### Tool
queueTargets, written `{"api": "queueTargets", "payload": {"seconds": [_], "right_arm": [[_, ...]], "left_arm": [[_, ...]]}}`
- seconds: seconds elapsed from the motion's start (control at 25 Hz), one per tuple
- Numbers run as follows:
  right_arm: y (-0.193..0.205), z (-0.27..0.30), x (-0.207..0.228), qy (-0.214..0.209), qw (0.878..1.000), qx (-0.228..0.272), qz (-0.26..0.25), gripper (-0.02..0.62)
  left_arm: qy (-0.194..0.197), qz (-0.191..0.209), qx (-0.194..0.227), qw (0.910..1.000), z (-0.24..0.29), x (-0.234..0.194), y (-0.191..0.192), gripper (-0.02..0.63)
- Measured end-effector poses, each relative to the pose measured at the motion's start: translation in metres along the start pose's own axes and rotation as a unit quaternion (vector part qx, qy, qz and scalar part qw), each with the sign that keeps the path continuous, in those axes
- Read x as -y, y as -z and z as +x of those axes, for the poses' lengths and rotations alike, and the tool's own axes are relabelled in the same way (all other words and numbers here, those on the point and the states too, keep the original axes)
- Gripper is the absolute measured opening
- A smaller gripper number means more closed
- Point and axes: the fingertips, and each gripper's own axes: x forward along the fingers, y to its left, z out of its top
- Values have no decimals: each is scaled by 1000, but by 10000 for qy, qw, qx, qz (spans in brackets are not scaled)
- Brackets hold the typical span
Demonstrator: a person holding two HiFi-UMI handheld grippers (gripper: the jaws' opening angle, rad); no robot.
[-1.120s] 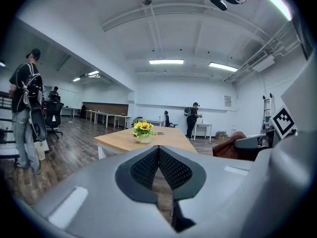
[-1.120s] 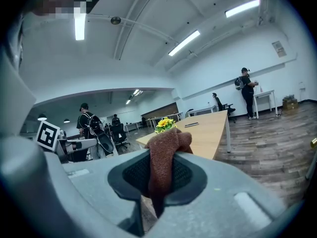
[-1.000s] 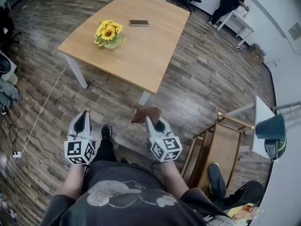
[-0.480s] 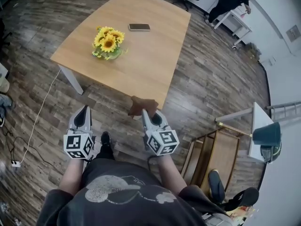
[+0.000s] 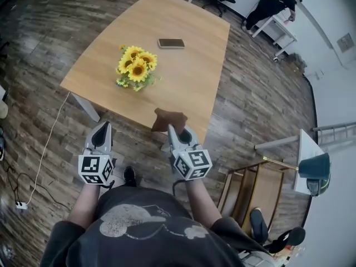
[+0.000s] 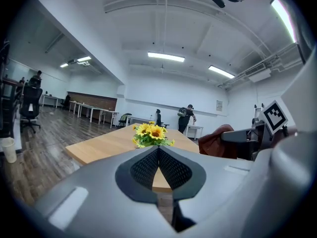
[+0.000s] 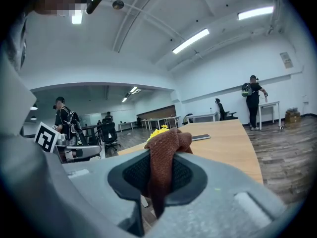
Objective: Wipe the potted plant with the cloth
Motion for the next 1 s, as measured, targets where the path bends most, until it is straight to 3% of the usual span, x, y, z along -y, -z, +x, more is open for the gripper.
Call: {"api": "queueTargets", "payload": {"seconds": [0.2,0.68,0.88,1.0], "right_arm": [[-2,21,6,220,9998,-26,27,44],[-1,58,43,420,9987,-207,207,44],[-7,88,63,292,9991,-220,232,44],[-8,105,78,237,9990,-262,272,44]], "left_arm": [[355,161,-94,9992,23,-1,2,20],[636,219,-326,9972,76,9,7,65],[778,547,-369,9948,106,16,15,80],[711,812,-404,9933,124,15,21,142]]}}
